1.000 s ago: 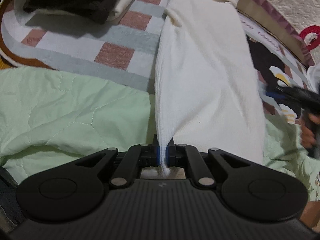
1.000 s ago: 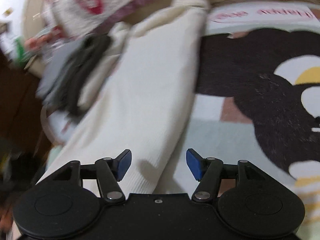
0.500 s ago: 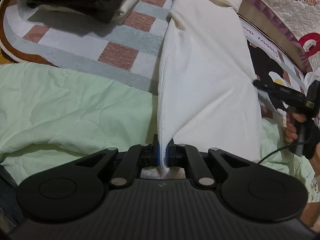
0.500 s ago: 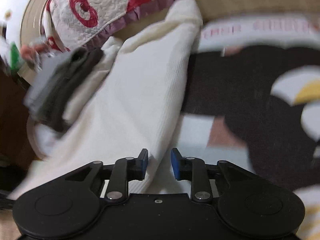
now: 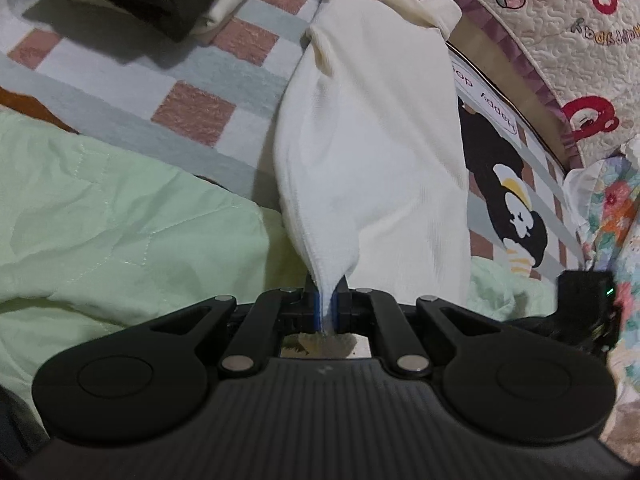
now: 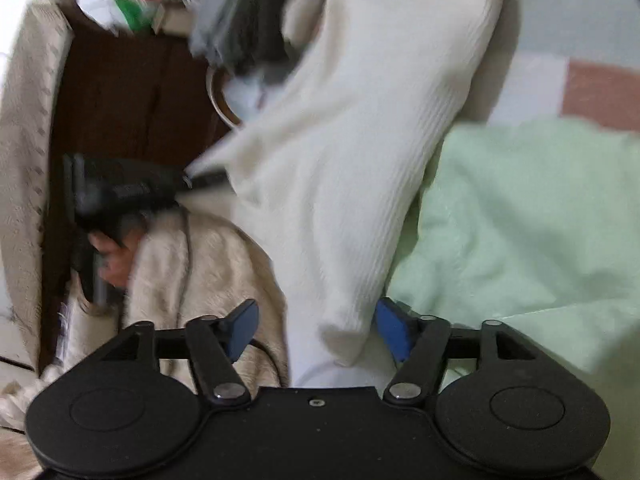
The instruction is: Fold clothes
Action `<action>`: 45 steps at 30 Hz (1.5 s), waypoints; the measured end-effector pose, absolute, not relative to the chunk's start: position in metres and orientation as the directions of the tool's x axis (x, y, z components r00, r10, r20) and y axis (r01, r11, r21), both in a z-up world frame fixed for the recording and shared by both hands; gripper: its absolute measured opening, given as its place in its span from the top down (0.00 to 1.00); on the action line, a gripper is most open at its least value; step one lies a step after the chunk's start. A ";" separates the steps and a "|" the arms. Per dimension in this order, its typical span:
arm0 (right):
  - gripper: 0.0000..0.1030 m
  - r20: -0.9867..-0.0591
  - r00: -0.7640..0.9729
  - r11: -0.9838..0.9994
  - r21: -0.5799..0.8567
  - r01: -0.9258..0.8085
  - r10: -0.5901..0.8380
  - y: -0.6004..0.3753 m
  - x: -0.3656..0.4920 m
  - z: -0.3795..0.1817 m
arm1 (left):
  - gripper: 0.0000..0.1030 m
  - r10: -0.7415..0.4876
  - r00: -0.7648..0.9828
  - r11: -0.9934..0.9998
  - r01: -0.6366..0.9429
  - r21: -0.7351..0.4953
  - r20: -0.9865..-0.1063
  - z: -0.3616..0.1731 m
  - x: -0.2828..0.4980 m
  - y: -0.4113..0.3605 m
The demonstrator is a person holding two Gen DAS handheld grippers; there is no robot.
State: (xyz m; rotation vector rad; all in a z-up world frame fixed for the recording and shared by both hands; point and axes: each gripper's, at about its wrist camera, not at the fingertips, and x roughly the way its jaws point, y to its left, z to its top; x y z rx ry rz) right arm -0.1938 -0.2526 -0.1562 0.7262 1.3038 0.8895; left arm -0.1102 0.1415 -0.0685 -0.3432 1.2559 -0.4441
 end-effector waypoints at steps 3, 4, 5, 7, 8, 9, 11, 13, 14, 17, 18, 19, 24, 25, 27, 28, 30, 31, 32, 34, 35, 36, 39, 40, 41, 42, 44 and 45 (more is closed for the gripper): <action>0.63 -0.514 0.037 0.509 0.834 -0.214 0.857 -0.233 -0.191 -0.155 | 0.96 -0.523 0.250 0.852 0.139 -0.504 -0.815 -0.065 -0.111 0.143; 0.77 -0.512 0.035 0.504 0.827 -0.249 0.858 -0.229 -0.191 -0.152 | 0.96 -0.523 0.255 0.852 0.145 -0.503 -0.813 -0.064 -0.112 0.143; 0.83 -0.505 0.040 0.493 0.819 -0.293 0.862 -0.228 -0.192 -0.147 | 0.96 -0.524 0.259 0.851 0.144 -0.505 -0.811 -0.064 -0.112 0.144; 0.86 -0.489 0.061 0.480 0.813 -0.331 0.870 -0.233 -0.188 -0.133 | 0.96 -0.529 0.269 0.848 0.135 -0.512 -0.805 -0.063 -0.110 0.146; 0.87 -0.481 0.074 0.475 0.813 -0.336 0.874 -0.237 -0.184 -0.124 | 0.96 -0.532 0.276 0.846 0.130 -0.517 -0.800 -0.062 -0.110 0.147; 0.88 -0.472 0.087 0.471 0.813 -0.342 0.877 -0.241 -0.180 -0.116 | 0.96 -0.538 0.288 0.841 0.129 -0.525 -0.792 -0.060 -0.108 0.148; 0.88 -0.454 0.113 0.462 0.813 -0.353 0.884 -0.250 -0.172 -0.099 | 0.96 -0.558 0.310 0.827 0.128 -0.547 -0.770 -0.055 -0.105 0.147; 0.88 -0.439 0.137 0.457 0.812 -0.363 0.888 -0.258 -0.162 -0.083 | 0.96 -0.580 0.333 0.808 0.117 -0.578 -0.744 -0.051 -0.098 0.144; 0.88 -0.445 0.145 0.466 0.809 -0.359 0.884 -0.263 -0.155 -0.077 | 0.96 -0.583 0.348 0.803 0.112 -0.585 -0.734 -0.049 -0.093 0.141; 0.88 -0.468 0.178 0.501 0.803 -0.322 0.866 -0.276 -0.130 -0.067 | 0.96 -0.579 0.393 0.797 0.087 -0.598 -0.714 -0.050 -0.068 0.133; 0.88 -0.474 0.196 0.512 0.809 -0.289 0.859 -0.281 -0.118 -0.068 | 0.96 -0.574 0.402 0.795 0.064 -0.604 -0.713 -0.053 -0.054 0.130; 0.88 -0.479 0.216 0.522 0.814 -0.253 0.851 -0.285 -0.105 -0.071 | 0.96 -0.569 0.411 0.792 0.042 -0.609 -0.712 -0.057 -0.039 0.127; 0.88 -0.539 0.253 0.557 0.830 -0.002 0.804 -0.306 -0.036 -0.106 | 0.96 -0.533 0.429 0.785 -0.071 -0.616 -0.729 -0.086 0.034 0.105; 0.88 -0.554 0.254 0.561 0.826 0.054 0.793 -0.310 -0.022 -0.115 | 0.96 -0.524 0.422 0.787 -0.091 -0.610 -0.740 -0.097 0.046 0.097; 0.88 -0.574 0.269 0.561 0.817 0.130 0.773 -0.317 -0.002 -0.128 | 0.96 -0.504 0.425 0.801 -0.096 -0.591 -0.752 -0.115 0.062 0.080; 0.88 -0.577 0.281 0.568 0.814 0.124 0.766 -0.318 0.001 -0.131 | 0.96 -0.492 0.432 0.808 -0.096 -0.581 -0.756 -0.122 0.069 0.072; 0.88 -0.583 0.307 0.580 0.807 0.112 0.752 -0.320 0.006 -0.136 | 0.95 -0.488 0.439 0.822 -0.057 -0.566 -0.754 -0.131 0.075 0.063; 0.88 -0.586 0.320 0.586 0.803 0.106 0.745 -0.321 0.009 -0.138 | 0.95 -0.491 0.439 0.826 -0.040 -0.562 -0.753 -0.134 0.076 0.062; 0.88 -0.588 0.333 0.592 0.800 0.101 0.737 -0.322 0.011 -0.141 | 0.96 -0.494 0.438 0.829 -0.022 -0.559 -0.751 -0.138 0.078 0.060; 0.86 -0.592 0.359 0.604 0.792 0.090 0.722 -0.324 0.017 -0.146 | 0.95 -0.500 0.443 0.832 0.006 -0.555 -0.744 -0.144 0.080 0.060; 0.85 -0.593 0.372 0.611 0.787 0.084 0.714 -0.325 0.019 -0.148 | 0.95 -0.504 0.452 0.829 0.014 -0.559 -0.736 -0.145 0.081 0.063; 0.85 -0.594 0.384 0.621 0.781 0.066 0.706 -0.325 0.021 -0.149 | 0.95 -0.512 0.456 0.825 0.024 -0.565 -0.728 -0.146 0.082 0.065; 0.84 -0.596 0.419 0.670 0.741 -0.042 0.685 -0.319 0.016 -0.142 | 0.95 -0.544 0.473 0.800 0.043 -0.598 -0.693 -0.145 0.082 0.069; 0.84 -0.583 0.442 0.668 0.743 -0.051 0.682 -0.320 0.014 -0.141 | 0.95 -0.558 0.481 0.785 0.040 -0.619 -0.676 -0.144 0.083 0.070; 0.84 -0.560 0.471 0.656 0.753 -0.053 0.682 -0.322 0.011 -0.140 | 0.95 -0.572 0.490 0.767 0.035 -0.641 -0.658 -0.145 0.083 0.071; 0.82 -0.540 0.497 0.643 0.764 -0.047 0.679 -0.326 0.009 -0.139 | 0.94 -0.585 0.498 0.746 0.022 -0.665 -0.640 -0.145 0.084 0.074; 0.70 -0.512 0.556 0.631 0.775 -0.030 0.655 -0.336 -0.001 -0.138 | 0.94 -0.610 0.513 0.699 -0.011 -0.715 -0.604 -0.147 0.087 0.081; 0.59 -0.497 0.585 0.625 0.781 -0.021 0.641 -0.341 -0.007 -0.137 | 0.93 -0.614 0.521 0.685 -0.023 -0.729 -0.593 -0.148 0.088 0.084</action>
